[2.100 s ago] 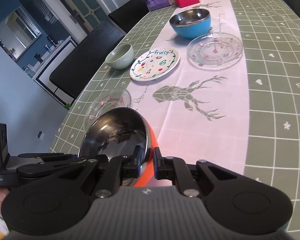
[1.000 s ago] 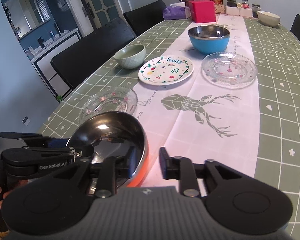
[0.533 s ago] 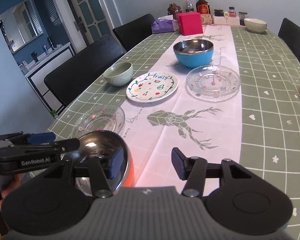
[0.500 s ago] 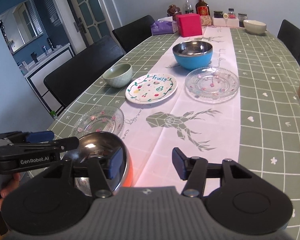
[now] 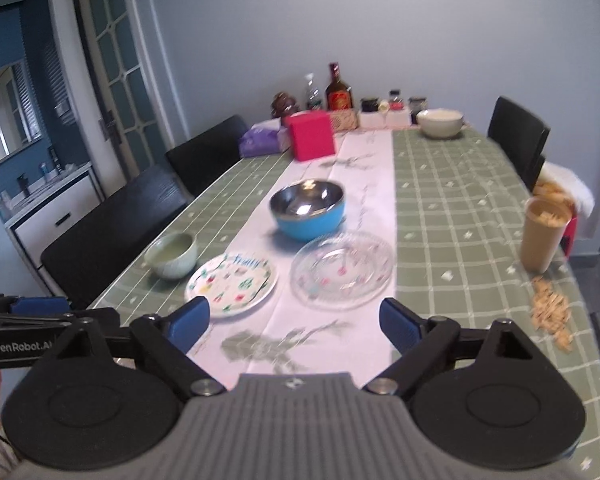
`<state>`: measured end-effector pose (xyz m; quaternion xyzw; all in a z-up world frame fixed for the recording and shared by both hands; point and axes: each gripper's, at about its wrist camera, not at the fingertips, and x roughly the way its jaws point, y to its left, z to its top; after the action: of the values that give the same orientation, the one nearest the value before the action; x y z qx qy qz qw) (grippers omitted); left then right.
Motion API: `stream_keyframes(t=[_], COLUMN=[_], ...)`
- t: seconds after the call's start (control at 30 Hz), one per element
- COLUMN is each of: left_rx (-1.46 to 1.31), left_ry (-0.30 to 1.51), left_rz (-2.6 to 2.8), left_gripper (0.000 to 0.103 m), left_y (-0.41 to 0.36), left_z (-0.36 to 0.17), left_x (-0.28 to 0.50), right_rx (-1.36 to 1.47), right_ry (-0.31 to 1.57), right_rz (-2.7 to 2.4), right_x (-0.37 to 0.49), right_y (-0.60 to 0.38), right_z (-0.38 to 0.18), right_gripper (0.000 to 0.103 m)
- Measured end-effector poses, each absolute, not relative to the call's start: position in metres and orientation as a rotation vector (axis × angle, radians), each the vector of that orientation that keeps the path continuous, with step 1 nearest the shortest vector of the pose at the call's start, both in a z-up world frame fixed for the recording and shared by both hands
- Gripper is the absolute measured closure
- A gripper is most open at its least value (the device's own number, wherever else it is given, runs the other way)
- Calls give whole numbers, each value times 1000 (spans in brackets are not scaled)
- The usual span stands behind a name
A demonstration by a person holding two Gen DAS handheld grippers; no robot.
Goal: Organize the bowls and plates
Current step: 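Move both grippers to the blue bowl on the runner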
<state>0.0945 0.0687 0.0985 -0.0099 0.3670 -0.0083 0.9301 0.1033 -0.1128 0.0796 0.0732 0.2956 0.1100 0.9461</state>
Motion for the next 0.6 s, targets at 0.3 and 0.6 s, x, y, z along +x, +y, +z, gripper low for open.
stream_keyframes(t=[0.3,0.6], left_rx=[6,-40], left_ry=[752,734], left_rz=[-27,-73], left_gripper=[15,15], left_y=[59,56], left_z=[98,81], left_x=[171,243], right_rx=[91,135], right_ry=[597,627], right_rz=[145,67], right_x=[164,241], right_y=[-115,-118], right_z=[88,78], right_gripper=[13,13])
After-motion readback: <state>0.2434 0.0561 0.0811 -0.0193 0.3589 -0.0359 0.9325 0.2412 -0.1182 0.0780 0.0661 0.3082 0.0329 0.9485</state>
